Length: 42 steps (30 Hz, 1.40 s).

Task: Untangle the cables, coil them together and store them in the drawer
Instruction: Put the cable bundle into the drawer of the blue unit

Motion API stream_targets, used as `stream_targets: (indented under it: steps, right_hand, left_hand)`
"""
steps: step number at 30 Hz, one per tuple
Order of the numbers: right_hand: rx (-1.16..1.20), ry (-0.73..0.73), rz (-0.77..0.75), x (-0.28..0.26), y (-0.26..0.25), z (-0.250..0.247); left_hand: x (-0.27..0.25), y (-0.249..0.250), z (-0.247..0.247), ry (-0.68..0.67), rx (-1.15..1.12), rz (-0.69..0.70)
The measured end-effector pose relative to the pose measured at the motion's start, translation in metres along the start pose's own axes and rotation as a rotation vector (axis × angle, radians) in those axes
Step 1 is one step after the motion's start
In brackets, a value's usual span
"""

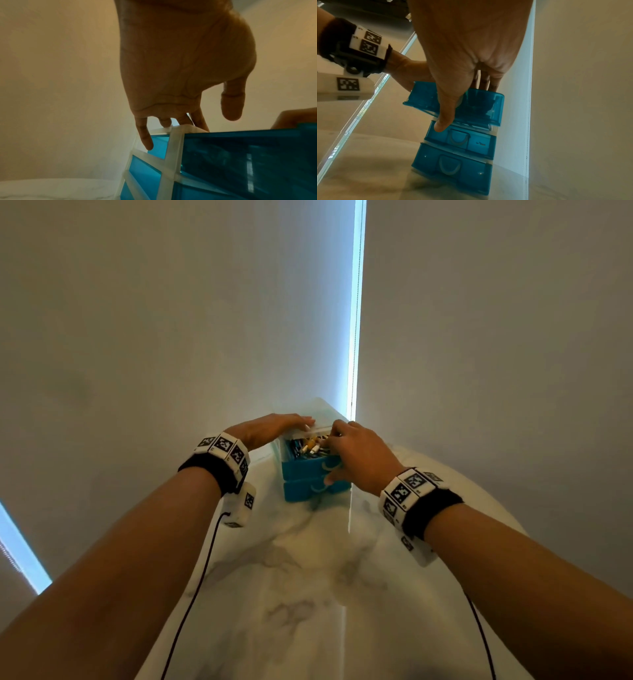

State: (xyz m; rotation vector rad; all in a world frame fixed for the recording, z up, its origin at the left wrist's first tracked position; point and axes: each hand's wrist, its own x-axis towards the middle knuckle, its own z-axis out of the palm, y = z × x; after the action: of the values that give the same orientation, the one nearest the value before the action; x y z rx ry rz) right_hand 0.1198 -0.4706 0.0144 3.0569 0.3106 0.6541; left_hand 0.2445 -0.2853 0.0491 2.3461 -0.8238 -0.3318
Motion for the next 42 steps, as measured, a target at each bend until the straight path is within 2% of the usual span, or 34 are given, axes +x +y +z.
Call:
stream_targets:
  steps: [4,8,14,21,29,33,36,42]
  right_hand:
    - [0.094,0.001,0.015,-0.003,0.004,-0.001]
    - [0.136,0.092,0.071,-0.02,0.026,-0.001]
    - [0.123,0.034,0.09,-0.017,0.03,-0.002]
    - [0.197,0.026,0.158,-0.017,0.025,-0.008]
    - [0.119,-0.012,0.144,-0.006,0.017,0.007]
    - [0.048,0.08,0.195,0.001,0.005,0.015]
    - [0.092,0.167,0.204,-0.001,0.005,0.023]
    - [0.052,0.134,0.216,0.005,0.009,0.026]
  left_hand:
    - [-0.001,-0.004,-0.003,-0.021,0.161,-0.001]
    - [0.003,-0.006,-0.002,0.011,0.104,0.016]
    - [0.009,-0.005,0.0,0.047,-0.031,-0.011]
    - [0.008,-0.004,-0.002,0.023,0.035,-0.011]
    - [0.016,-0.015,0.005,0.099,0.043,-0.001]
    - [0.016,-0.016,0.006,0.109,0.027,-0.002]
    - [0.013,-0.016,0.006,0.092,-0.013,0.005]
    - [0.009,-0.012,0.009,0.007,0.028,0.007]
